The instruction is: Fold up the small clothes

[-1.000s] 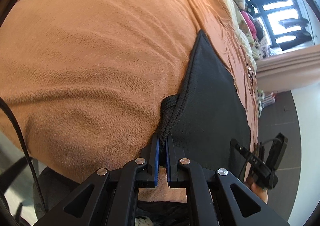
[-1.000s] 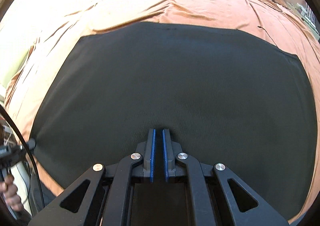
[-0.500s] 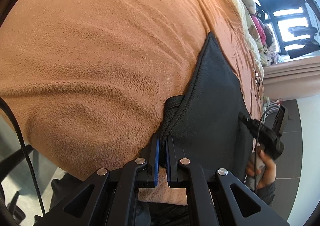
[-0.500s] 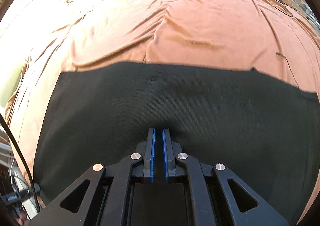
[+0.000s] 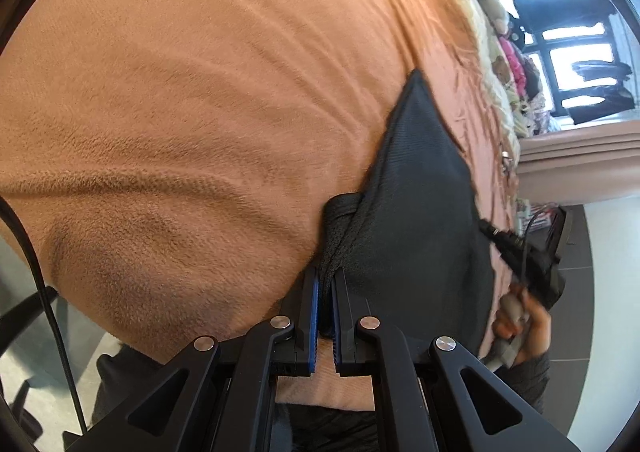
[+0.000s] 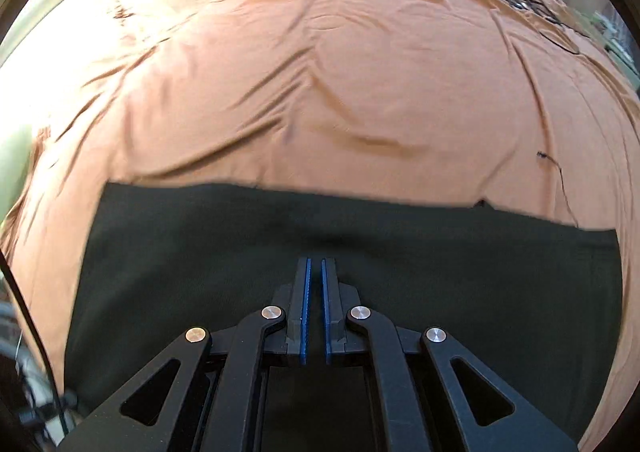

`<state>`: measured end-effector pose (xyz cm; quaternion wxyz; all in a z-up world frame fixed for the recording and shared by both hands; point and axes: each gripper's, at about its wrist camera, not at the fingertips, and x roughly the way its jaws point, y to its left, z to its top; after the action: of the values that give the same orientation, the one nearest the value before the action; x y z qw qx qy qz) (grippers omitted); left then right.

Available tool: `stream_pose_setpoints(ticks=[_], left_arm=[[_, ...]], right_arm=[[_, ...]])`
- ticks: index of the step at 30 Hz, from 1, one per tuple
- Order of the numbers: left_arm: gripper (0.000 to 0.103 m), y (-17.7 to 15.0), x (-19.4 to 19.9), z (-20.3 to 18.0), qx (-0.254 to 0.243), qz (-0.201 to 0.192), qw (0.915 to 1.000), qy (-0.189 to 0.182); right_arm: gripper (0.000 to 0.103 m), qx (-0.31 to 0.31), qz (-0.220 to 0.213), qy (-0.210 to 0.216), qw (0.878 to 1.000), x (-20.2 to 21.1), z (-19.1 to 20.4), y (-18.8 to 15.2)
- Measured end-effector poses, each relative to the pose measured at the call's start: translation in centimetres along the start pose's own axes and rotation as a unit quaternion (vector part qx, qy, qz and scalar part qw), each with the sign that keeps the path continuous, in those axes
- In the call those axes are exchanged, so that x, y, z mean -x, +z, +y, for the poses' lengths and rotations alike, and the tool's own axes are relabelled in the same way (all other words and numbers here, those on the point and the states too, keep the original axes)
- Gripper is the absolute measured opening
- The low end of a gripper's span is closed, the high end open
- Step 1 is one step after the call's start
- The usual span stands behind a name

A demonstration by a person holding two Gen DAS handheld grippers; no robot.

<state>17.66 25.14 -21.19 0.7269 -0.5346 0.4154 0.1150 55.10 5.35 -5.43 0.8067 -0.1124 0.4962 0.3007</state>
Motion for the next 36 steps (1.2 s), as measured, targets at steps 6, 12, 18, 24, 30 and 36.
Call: stream_pose_setpoints(ticks=[6, 12, 18, 24, 30, 36], left_arm=[[0.005, 0.0, 1.8, -2.3, -0.019, -0.012, 0.9990, -0.038], [0.005, 0.1, 3.1, -6.1, -0.059, -0.017, 0.9962, -0.062], [0.005, 0.1, 3.7, -10.6, -0.103, -0.017, 0.9910, -0.084], [0.005, 0.0, 3.6, -15.8, -0.151, -0.012, 0.9833, -0.100], [0.005, -1.0, 2.7, -21.5, -0.200, 0.002, 0.9734, -0.112], [0.005, -3.3, 1.6, -27.7, -0.264, 0.020, 0.9573, -0.116]], right_arm=[[0.001, 0.015, 0.030, 0.037, 0.999, 1.7, 0.7, -5.6], [0.001, 0.011, 0.048, 0.060, 0.997, 2.6, 1.0, -11.3], [0.001, 0.001, 0.038, 0.083, 0.996, 4.0, 1.3, -15.5], [0.001, -0.024, 0.023, 0.099, 0.994, 5.1, 0.7, -19.0], [0.001, -0.065, 0.010, 0.139, 0.988, 5.8, -1.0, -21.0], [0.001, -0.072, -0.015, 0.151, 0.986, 7.6, -3.3, -21.8]])
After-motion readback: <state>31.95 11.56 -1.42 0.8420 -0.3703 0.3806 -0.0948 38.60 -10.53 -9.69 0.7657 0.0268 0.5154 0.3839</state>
